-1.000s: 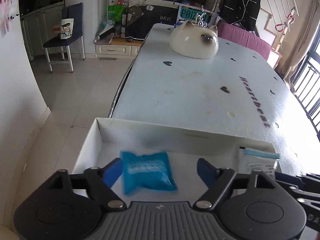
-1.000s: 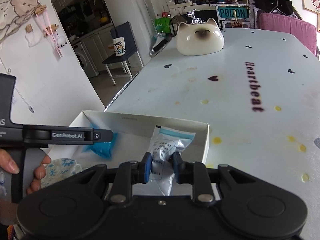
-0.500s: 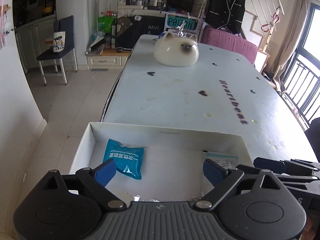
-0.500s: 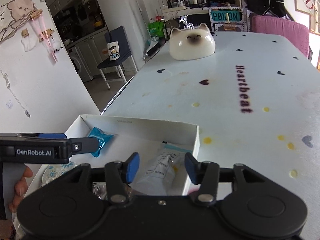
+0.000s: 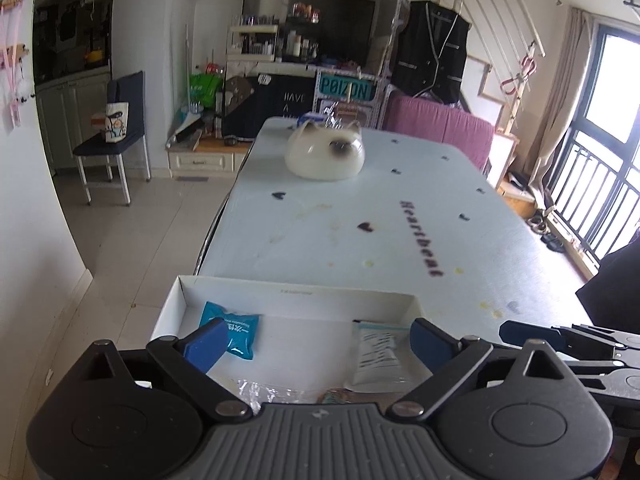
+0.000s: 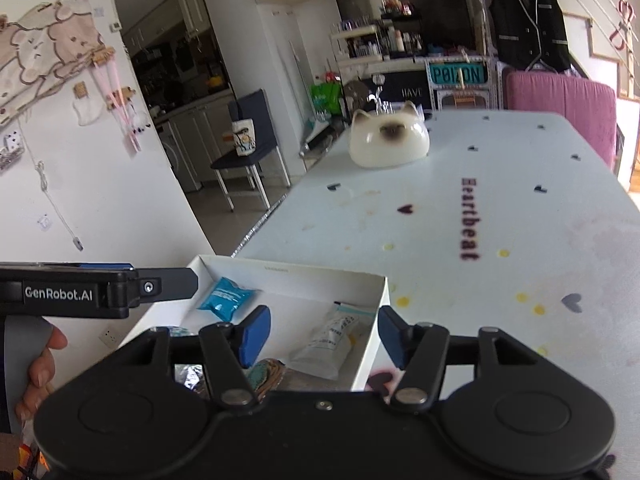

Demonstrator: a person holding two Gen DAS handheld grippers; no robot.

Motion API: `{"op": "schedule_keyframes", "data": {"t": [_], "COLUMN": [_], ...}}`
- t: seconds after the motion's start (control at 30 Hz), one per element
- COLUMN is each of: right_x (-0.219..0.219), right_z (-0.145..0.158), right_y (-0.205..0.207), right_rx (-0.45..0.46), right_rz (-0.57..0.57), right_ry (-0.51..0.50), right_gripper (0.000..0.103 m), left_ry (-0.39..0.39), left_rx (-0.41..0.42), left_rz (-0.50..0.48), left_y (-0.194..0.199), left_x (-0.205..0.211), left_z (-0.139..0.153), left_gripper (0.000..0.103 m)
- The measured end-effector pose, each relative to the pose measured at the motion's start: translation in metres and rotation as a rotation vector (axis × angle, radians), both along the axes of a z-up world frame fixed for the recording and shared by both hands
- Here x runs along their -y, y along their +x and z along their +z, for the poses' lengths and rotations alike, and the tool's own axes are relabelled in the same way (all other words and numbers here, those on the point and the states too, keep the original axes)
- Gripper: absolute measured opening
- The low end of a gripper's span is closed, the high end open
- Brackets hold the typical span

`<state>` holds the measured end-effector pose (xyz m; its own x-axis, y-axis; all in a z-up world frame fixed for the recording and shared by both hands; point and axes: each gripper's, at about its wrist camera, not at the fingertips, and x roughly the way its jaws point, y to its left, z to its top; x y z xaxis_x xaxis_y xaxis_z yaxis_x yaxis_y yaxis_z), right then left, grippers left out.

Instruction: Organize soft objects

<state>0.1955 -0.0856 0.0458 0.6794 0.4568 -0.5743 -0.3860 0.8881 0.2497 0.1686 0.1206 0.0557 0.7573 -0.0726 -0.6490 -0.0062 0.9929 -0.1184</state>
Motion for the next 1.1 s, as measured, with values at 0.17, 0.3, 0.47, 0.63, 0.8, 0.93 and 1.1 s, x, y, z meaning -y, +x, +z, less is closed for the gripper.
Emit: {"op": "schedule_keyframes", "data": {"t": [0.17, 0.3, 0.47, 0.63, 0.8, 0.93, 1.1], "right_x": [0.012, 0.02, 0.032, 0.045, 0.054, 0.059, 0.062], "right_z": [0.013, 0.018, 0.021, 0.018, 0.013, 0.007, -0.004], "right_y": [-0.021, -0.042, -0.069, -0.095, -0.118, -0.136, -0.156], "right_rx": [0.035, 0.061, 0.104, 0.148, 0.184, 0.214, 0.238], "right_rz": [-0.009, -0.016, -0.034, -0.066, -0.096, -0.125, -0.16], "right_ry": [0.013, 0.021, 0.029, 0.024, 0.014, 0.004, -0.012], "right_gripper": [0.063, 0.067, 0.073, 0.074, 0.075, 0.085, 0.085], "left_ry": [-0.003, 0.012, 0.022, 0.033, 0.021, 0.014, 0.041], "left_rx": [0.041, 0.076, 0.124, 0.164, 0.192, 0.212, 0.233], "left_rz": [-0.017, -0.017, 0.003, 0.024, 0.053, 0.074, 0.055], "left_y": [-0.026, -0.049, -0.078, -0.103, -0.125, -0.143, -0.159], "left_x": [0.011, 0.017, 0.019, 0.019, 0.017, 0.016, 0.019], "left_z": [0.015, 0.02, 0.023, 0.017, 0.005, -0.006, -0.022], "left_gripper": [0.097, 0.099, 0.102, 0.103, 0.103, 0.103, 0.103]}}
